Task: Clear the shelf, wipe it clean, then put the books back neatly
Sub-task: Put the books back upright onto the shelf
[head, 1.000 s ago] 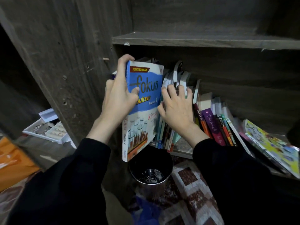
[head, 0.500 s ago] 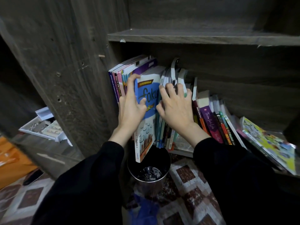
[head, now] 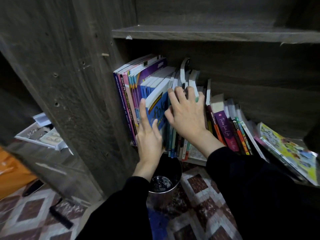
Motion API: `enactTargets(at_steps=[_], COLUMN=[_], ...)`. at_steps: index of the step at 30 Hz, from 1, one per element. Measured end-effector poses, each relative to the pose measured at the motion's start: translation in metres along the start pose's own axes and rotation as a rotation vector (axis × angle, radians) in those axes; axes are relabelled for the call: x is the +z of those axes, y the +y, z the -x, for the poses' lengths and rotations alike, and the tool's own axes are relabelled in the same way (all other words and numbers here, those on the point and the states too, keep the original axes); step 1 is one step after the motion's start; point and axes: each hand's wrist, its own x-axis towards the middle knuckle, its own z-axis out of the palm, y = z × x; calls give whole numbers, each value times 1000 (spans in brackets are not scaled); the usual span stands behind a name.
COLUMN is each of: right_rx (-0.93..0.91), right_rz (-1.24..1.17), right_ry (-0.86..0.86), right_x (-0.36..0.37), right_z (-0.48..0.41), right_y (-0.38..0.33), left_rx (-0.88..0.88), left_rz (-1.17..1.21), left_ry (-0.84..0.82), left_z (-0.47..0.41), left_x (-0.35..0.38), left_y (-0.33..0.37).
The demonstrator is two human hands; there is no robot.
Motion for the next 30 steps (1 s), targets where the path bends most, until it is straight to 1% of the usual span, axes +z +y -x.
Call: enactTargets(at_steps=[2, 5, 7, 9, 11, 14, 16, 19, 21, 23, 25, 28, 30], right_rx=[-7, -20, -26, -25, -18, -7, -4, 0, 1, -2, -13, -14, -40], right_rz=[5, 4, 5, 7, 4, 7, 4, 23, 50, 78, 101, 116, 79], right_ry=[0, 8, 15, 22, 28, 34, 35, 23, 11, 5, -6, -36, -44], right_x=[0, -1, 1, 2, 3, 5, 7, 10, 11, 12, 13, 12, 11], right_z=[0, 1, 0, 0, 0, -1, -1, -2, -1, 0, 2, 1, 6], right_y=[2, 3, 4, 4, 3, 2, 2, 0, 0, 0, 1, -1, -1], left_rx=[-45, -104, -163, -262, -291, -253, -295, -298, -282, -351, -475, -538, -579], left_rz=[25, -70, -54, -6, 26, 68, 105, 117, 62, 3, -12, -45, -21], left_ry=[-44, -97, -171, -257, -319, -368, -424, -591, -692, -733, -741, -779, -800], left_z=[18, 72, 100, 107, 103, 97, 90, 75, 63, 46, 29, 16, 15], left_x=[6, 16, 20, 23, 29, 35, 39, 42, 47, 54, 56, 56, 54], left_y=[-3, -23, -34, -38, -42, -46, -47, -41, -32, -26, -22, -24, -24])
